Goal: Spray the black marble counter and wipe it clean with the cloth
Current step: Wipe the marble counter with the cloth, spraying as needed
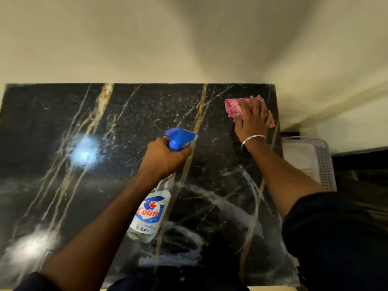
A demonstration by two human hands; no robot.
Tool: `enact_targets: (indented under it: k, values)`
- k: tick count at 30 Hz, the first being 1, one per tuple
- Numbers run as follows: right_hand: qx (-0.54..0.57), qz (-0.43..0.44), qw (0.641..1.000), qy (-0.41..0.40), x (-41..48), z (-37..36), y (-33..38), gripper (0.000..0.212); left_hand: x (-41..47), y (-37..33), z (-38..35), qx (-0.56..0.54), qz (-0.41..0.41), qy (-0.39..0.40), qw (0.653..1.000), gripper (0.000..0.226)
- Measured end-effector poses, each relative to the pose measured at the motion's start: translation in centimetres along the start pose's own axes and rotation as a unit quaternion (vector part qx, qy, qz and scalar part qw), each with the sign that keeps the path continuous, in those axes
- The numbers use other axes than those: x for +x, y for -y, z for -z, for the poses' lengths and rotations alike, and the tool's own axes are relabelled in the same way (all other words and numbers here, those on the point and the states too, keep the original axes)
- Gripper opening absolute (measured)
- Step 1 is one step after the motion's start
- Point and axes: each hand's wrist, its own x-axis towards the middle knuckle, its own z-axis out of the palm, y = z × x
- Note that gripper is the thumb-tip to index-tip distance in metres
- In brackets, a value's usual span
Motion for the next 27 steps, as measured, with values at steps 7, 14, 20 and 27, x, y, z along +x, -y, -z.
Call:
enact_targets:
  k: [7,14,20,27]
  values:
    - [0.001,0.055,0.998,-0.002,-5.1,-2.1,7.2,0.059,-1.5,2.6,3.1,-0.007,0.014,-0.042,0.999,0.015]
    - [-0.035,0.144,0.988,0.044,-15.3,-4.3,8.7,0.059,-2.4,4.3,4.0,-0.007,-0.005,-0.041,0.999,0.015]
    - [-0.053,0.07,0.996,0.019,-17.3,-2.9,3.7,0.058,-4.0,7.1,6.9,-0.01,-0.023,-0.027,0.999,0.013]
    - [0.02,-0.124,0.992,-0.007,-14.9,-4.6,12.7,0.06,-5.0,10.4,11.0,0.012,-0.021,-0.055,0.998,0.017]
